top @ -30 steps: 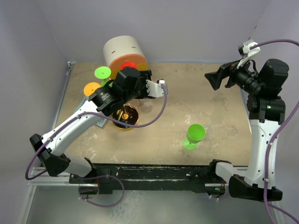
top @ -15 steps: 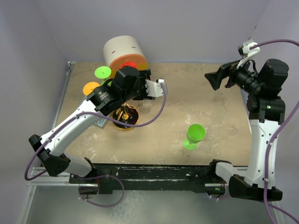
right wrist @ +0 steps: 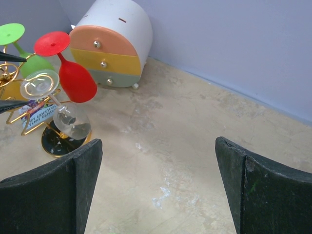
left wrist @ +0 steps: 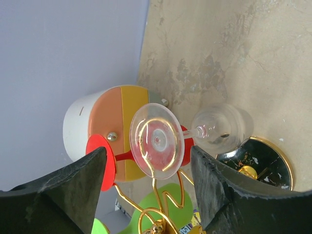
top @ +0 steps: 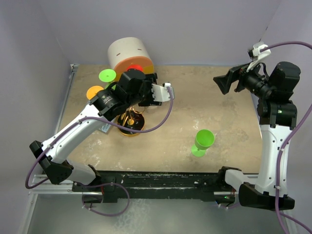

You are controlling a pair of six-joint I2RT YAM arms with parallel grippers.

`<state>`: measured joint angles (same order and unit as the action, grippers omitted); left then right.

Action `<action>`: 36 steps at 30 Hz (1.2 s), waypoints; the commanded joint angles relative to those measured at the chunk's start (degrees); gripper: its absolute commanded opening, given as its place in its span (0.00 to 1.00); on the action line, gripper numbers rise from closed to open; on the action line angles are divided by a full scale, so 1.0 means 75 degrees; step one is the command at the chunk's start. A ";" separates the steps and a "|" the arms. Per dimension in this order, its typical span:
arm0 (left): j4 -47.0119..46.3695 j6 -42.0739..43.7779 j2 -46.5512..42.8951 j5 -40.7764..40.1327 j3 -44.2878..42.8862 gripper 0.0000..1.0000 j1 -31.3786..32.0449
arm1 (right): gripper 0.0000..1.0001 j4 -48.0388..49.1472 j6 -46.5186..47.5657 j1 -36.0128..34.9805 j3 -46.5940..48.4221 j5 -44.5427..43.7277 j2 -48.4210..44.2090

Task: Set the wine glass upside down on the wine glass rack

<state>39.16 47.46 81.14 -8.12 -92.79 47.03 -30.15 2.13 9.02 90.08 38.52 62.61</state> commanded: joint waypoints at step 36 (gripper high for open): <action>0.0803 -0.2485 -0.1758 0.2208 -0.1354 0.94 -0.1877 | 0.91 -0.2895 0.2438 0.0027 -0.1333 -0.3970 -0.0621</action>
<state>47.94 30.52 68.18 10.31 -101.03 33.76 -50.72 22.41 9.06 81.60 13.65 58.43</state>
